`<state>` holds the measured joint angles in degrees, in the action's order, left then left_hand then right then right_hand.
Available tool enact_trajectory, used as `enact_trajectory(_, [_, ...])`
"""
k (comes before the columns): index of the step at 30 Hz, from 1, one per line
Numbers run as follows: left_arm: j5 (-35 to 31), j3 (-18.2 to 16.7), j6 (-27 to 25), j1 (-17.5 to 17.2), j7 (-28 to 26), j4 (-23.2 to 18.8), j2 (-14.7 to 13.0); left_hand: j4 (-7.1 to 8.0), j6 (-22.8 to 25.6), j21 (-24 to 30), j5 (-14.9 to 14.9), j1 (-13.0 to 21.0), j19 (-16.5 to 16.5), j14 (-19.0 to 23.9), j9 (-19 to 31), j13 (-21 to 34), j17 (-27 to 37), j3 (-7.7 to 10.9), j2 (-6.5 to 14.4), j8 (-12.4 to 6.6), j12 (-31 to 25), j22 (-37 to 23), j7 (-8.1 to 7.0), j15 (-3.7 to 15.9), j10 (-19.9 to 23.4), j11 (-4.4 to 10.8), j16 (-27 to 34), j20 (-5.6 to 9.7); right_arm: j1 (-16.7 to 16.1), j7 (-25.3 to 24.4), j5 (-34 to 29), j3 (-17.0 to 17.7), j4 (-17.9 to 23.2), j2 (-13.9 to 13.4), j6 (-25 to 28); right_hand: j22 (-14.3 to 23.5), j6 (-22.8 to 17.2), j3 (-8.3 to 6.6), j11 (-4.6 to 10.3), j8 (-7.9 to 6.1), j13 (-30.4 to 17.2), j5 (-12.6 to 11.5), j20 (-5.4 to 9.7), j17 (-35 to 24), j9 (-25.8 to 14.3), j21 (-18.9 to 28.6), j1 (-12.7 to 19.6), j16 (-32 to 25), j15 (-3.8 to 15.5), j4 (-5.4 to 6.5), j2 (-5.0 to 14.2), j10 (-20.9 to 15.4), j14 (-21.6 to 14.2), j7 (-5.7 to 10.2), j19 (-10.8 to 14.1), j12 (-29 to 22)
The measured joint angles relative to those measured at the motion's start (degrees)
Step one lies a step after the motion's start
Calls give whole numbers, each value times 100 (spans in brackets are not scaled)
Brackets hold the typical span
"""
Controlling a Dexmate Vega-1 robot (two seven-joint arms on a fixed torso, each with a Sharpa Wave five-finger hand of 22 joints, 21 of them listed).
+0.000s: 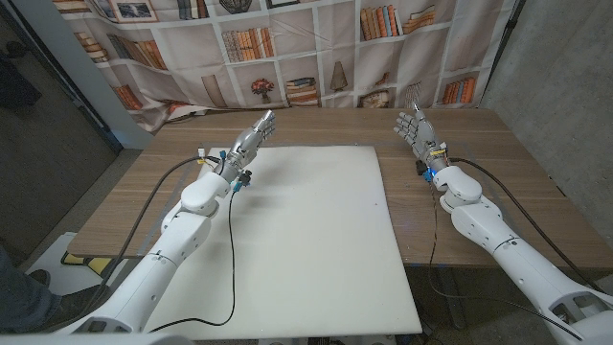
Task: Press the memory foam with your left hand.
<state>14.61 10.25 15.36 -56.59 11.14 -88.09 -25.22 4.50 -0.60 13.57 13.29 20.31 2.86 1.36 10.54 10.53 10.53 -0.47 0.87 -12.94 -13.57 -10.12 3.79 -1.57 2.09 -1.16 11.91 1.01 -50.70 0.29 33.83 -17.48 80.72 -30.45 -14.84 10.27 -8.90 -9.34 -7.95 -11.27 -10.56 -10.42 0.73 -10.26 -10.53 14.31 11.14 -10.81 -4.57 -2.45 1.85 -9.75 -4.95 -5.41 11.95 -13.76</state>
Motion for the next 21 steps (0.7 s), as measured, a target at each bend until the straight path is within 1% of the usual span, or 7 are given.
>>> enact_trajectory(5, [-173, 106, 38, 8, -114, -75, -124, 0, 52, 21, 0, 1, 62, 39, 0, 0, 0, 0, -1, 0, 0, 0, -11, 3, 15, 15, 0, 0, 3, -11, -2, 9, 4, -6, 17, 0, -20, 0, 0, 0, 0, 0, 30, -4, 0, 0, 0, 0, 0, 0, 0, 0, 0, 20, 30, 0])
enact_trajectory(8, [-504, 204, 109, 13, -365, -131, -239, -24, 82, 21, 0, 52, 88, 80, 0, 0, 0, -24, -22, 0, 0, 0, -40, -17, 96, 36, 0, -16, 10, -15, -5, 14, 4, -10, 28, 0, -20, 0, 0, 0, 0, 0, 31, -29, 0, 0, 0, 0, 0, 0, 0, 0, 0, 20, 30, 0])
enact_trajectory(9, [-504, 221, 109, 16, -365, -136, -257, -24, 103, 21, 0, 52, 125, 100, 0, 0, 0, -24, -22, 0, -22, 0, -19, 4, 132, 17, 0, -20, 10, -16, -6, 14, 4, -10, 29, 0, -20, 0, 0, 0, 0, 0, 30, -29, 0, 0, 0, 0, 0, 0, 0, 0, 0, 20, 31, 1])
enact_trajectory(12, [-586, 308, 150, 31, -421, -151, -355, -26, 164, 21, 0, 108, 143, 174, 0, 0, 0, -26, -35, -24, -22, 0, -41, 15, 177, 54, 0, 0, 13, -20, -13, 14, 4, -10, 37, 0, -20, 0, 0, 0, 0, 0, -11, -29, 0, 0, 0, 0, 0, 0, 0, 0, 0, 20, 71, 4])
enact_trajectory(14, [-759, 363, 251, 45, -565, -158, -419, -47, 195, 21, 0, 112, 199, 193, 0, 0, 0, -47, -39, -25, -22, 0, -11, 11, 199, 33, 0, 7, 16, -20, -16, 14, 4, -12, 39, 0, -20, -17, 0, 0, 0, 0, -11, -29, 0, 0, 0, 0, 0, -17, 0, 0, 0, 20, 72, 4])
enact_trajectory(18, [-811, 468, 284, 74, -605, -164, -517, -47, 290, 43, 0, 152, 287, 278, 0, 0, -14, -47, 0, -25, -44, -1, -20, 11, 293, 28, 46, 0, 22, -23, -22, 12, 4, -16, 54, 0, -20, -8, 0, 0, 0, 0, -11, -28, 0, 0, 0, 0, 0, -41, 0, 0, 0, 20, 72, 4])
enact_trajectory(21, [-811, 574, 284, 99, -605, -197, -620, -67, 319, 43, 0, 204, 288, 325, 0, 0, -14, -60, -52, -25, -44, 0, -9, 24, 311, 44, 51, 1, 22, -24, -25, 12, 4, -16, 66, 0, -20, -8, 0, 0, 0, 0, -11, -28, 0, 0, 0, 0, 0, -41, 0, 0, 0, 20, 72, 4])
